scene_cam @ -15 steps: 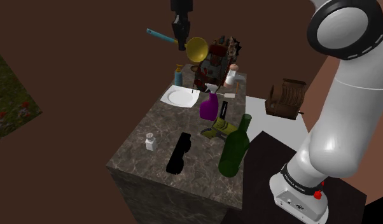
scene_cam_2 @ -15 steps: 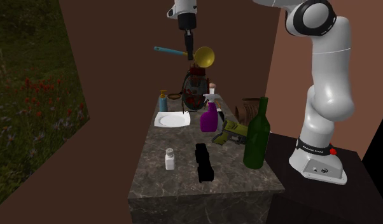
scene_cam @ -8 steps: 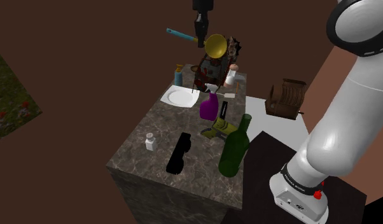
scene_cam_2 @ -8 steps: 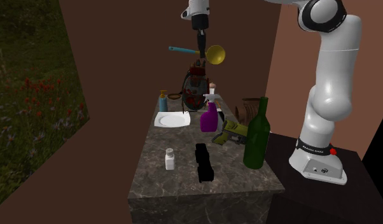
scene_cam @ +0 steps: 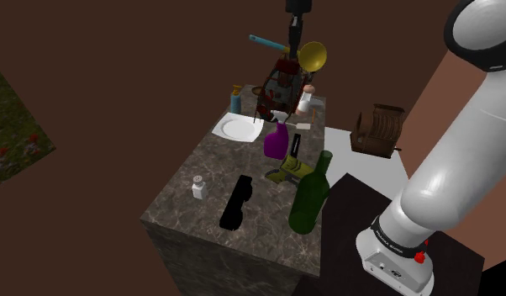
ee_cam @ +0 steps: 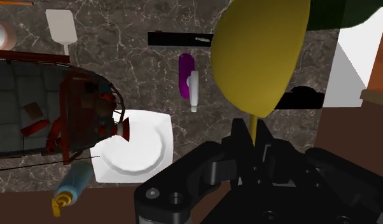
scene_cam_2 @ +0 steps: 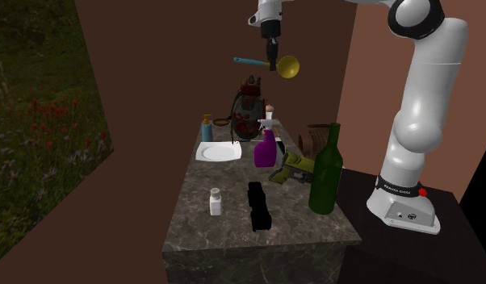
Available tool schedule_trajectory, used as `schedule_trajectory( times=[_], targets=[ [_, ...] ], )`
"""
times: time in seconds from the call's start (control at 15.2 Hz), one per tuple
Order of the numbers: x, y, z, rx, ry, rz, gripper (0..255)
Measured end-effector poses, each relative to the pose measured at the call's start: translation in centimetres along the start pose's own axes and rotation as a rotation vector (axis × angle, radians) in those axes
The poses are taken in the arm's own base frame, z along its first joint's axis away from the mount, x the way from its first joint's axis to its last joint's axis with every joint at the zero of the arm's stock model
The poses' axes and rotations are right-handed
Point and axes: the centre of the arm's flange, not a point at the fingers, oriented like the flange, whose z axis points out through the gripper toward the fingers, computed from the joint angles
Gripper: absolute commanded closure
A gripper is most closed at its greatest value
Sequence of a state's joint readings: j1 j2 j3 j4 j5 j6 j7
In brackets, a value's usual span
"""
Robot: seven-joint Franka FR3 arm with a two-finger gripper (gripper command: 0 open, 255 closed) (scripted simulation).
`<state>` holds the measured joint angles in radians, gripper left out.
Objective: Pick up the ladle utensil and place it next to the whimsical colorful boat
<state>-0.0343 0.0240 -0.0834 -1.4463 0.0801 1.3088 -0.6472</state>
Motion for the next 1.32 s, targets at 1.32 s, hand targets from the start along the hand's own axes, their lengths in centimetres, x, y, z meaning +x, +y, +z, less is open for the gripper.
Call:
schedule_trajectory(
  times=[1.32],
  targets=[
    [-13.5,14.2,1.6,0.001,0.000,-0.002,255]
  ],
)
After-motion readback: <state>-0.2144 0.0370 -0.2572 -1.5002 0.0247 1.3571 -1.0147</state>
